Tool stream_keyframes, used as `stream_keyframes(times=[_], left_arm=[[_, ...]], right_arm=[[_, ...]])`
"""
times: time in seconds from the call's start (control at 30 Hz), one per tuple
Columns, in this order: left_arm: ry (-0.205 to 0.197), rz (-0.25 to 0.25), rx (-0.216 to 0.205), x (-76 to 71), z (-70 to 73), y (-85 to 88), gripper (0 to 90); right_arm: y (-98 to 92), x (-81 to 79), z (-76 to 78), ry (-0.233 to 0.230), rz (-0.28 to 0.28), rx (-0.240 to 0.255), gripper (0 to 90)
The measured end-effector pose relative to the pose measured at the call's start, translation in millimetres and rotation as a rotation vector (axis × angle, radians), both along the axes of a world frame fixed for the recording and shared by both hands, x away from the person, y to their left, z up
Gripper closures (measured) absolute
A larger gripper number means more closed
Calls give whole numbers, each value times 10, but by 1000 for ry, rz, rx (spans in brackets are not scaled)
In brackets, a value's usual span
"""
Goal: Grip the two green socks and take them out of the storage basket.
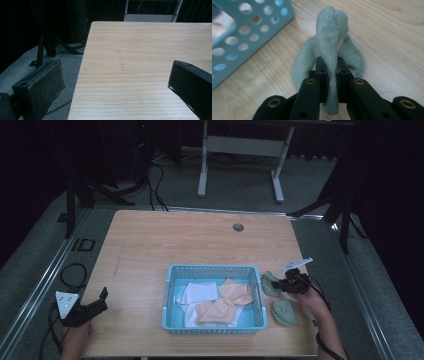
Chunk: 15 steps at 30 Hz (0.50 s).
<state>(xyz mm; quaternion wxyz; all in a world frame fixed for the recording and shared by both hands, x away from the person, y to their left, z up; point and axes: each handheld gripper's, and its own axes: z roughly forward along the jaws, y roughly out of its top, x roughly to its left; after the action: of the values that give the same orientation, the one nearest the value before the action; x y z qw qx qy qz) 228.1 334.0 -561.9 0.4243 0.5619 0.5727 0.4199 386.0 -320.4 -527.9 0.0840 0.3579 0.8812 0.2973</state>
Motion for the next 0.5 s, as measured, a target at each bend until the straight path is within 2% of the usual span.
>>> stream_keyframes(times=[0.1,0.2,0.33,0.4,0.5], left_arm=[[0,1,0,-1,0,-1,5],[0,2,-1,0,0,1,5],[2,2,-3,4,0,3,5],[1,2,-2,4,0,3,5],[1,2,-2,4,0,2,5]], right_arm=[[1,18,-55,4,-14,-15,818],[-1,17,-37,-2,-15,-18,761],[-22,2,66,-29,-28,-24,522],[-36,-25,128,-59,-35,-30,448],[-91,-66,190,-88,-63,-15,340]])
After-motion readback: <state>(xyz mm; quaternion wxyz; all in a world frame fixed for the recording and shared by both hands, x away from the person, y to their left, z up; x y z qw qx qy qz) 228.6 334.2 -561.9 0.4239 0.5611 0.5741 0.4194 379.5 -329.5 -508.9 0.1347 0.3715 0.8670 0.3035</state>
